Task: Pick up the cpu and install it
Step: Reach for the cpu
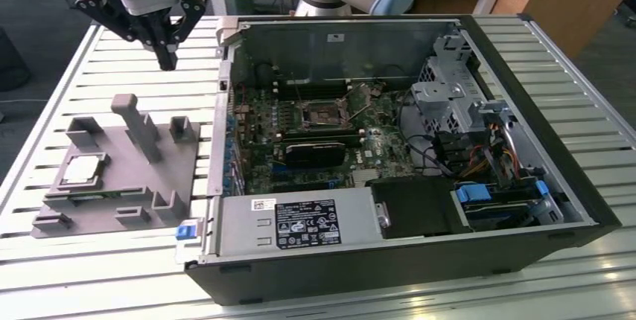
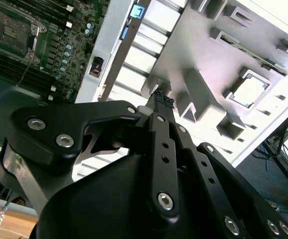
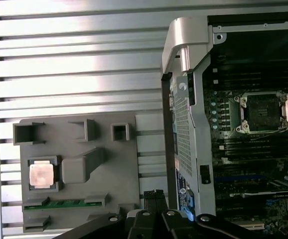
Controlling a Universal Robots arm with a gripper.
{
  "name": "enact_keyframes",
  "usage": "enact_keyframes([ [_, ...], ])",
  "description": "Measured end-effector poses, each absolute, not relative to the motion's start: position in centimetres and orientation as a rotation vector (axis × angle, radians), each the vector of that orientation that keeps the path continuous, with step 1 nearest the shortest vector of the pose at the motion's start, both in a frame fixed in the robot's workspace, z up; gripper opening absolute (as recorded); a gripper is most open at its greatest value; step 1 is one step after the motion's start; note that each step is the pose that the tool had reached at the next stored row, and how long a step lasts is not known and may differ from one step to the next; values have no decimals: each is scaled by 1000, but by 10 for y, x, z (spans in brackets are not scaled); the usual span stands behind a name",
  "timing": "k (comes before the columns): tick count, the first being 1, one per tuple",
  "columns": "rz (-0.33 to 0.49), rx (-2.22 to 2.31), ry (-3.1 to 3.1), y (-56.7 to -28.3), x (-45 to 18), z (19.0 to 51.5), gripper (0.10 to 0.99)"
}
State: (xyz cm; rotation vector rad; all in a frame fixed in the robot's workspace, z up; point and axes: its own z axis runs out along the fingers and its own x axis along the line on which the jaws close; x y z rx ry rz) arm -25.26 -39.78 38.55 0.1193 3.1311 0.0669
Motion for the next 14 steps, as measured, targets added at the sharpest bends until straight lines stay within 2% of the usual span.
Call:
enact_keyframes([
  [14,67,119,3131,-398,-267,385,106],
])
